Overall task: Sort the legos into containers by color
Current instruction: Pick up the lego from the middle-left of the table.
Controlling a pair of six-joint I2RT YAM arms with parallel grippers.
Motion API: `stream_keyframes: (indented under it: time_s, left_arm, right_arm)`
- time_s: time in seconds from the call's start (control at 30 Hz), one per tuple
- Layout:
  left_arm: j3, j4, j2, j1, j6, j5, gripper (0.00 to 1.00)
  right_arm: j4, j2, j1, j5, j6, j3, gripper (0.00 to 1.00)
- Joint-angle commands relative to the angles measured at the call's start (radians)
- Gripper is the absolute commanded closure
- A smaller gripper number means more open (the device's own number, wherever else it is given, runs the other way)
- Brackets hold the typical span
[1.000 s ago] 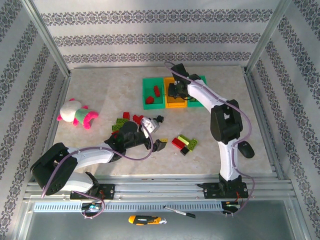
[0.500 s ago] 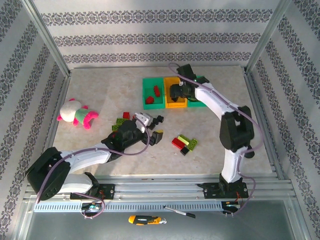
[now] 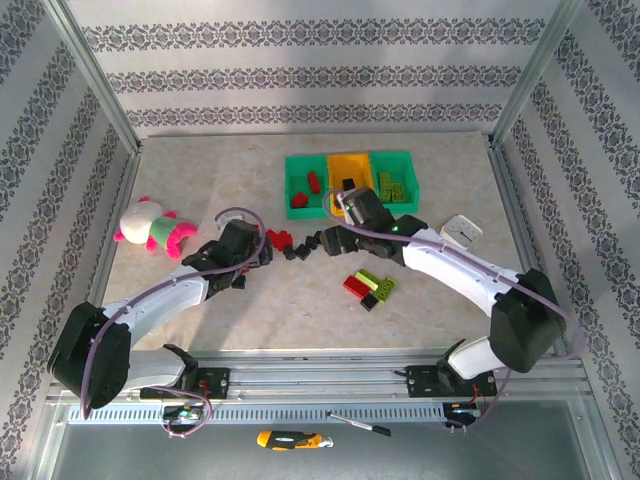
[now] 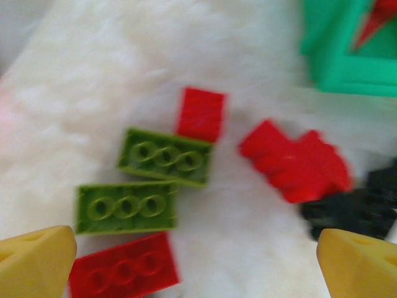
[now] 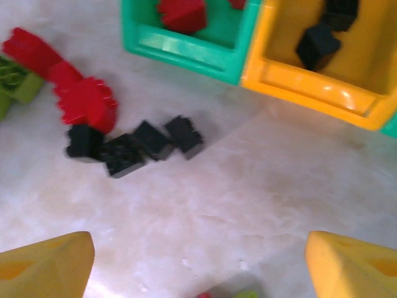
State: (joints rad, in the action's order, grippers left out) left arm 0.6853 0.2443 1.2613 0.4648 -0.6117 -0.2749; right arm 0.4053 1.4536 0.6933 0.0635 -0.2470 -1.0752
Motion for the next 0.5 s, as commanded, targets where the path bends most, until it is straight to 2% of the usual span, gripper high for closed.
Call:
stream_keyframes:
  time_s: [0.0, 0.23, 0.47]
  left_arm:
    - [0.041, 0.251, 0.014, -0.064, -0.134, -0.013, 0.0]
    - [0.091, 0.283, 0.142, -0.129, -0.146, 0.155, 0.01]
    - [0.094, 0.248, 0.237, -0.133, -0.138, 0.228, 0.01]
  right_arm:
    - [-0.101, -0.044, 0.076, -0.001, 0.053, 0.02, 0.06]
    - [-0.142, -0.007, 0.17, -0.112, 0.09, -0.023, 0.02]
    - [-0.137, 0.033, 0.192, -0.131, 0.106, -0.061, 0.02]
